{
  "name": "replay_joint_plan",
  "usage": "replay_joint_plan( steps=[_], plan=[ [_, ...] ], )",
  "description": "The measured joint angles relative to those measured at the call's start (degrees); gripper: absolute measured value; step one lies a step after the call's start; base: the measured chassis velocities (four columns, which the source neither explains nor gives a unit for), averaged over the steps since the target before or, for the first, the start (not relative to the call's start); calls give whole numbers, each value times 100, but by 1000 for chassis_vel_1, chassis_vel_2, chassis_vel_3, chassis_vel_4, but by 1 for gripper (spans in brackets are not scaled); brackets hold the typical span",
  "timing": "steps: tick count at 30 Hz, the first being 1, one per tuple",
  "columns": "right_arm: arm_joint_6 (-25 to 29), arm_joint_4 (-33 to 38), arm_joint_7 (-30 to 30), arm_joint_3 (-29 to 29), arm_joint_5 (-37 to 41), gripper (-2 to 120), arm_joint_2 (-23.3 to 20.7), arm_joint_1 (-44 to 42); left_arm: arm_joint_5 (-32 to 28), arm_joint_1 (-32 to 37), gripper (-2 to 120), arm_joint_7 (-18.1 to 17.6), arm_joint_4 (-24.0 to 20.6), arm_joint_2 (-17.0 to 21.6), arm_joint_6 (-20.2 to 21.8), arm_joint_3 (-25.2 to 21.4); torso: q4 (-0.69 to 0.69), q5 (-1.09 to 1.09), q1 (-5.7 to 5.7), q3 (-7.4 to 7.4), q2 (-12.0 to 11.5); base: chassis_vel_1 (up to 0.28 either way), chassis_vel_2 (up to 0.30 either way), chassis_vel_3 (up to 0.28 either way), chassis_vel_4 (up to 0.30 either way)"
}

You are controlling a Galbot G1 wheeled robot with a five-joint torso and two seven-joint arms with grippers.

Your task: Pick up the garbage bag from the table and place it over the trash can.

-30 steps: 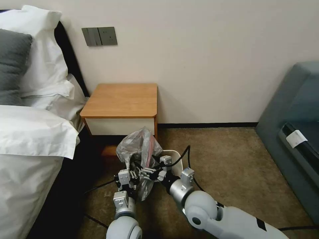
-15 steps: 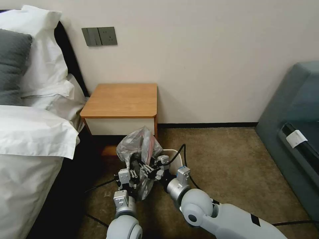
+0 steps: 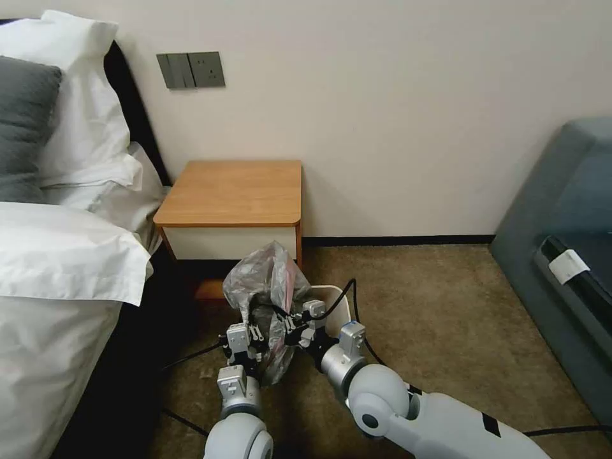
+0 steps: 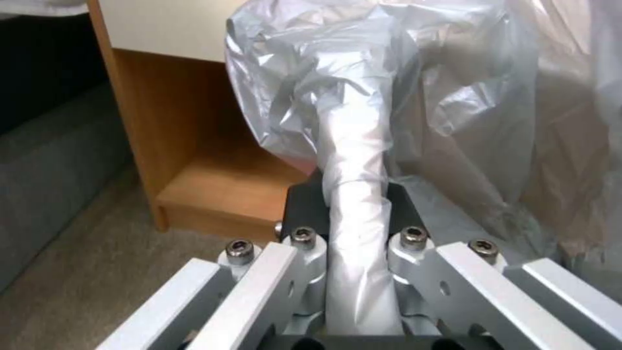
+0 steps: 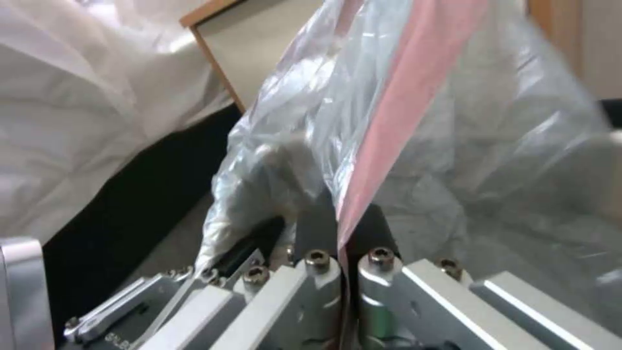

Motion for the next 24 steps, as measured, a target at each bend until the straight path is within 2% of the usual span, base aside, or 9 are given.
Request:
replay_joint_plan(
  steps=[11, 14, 24],
  plan=[
    [166, 398, -13, 790, -82, 0, -506, -659, -6, -1, 7, 0, -18, -16, -54, 0, -1, 0, 0, 0, 0, 0, 0, 0, 0],
    [247, 379, -42, 854, -181, 0, -583, -782, -30, 2, 7, 0, -47, -22, -61, -2, -1, -1, 0, 0, 0, 0, 0, 0, 0],
    [512, 124, -140, 1044, -690, 0, -533, -1000, -97, 59, 7, 0, -104, -38, -77, -72, 1, -7, 0, 0, 0, 0, 0, 0, 0]
  ],
)
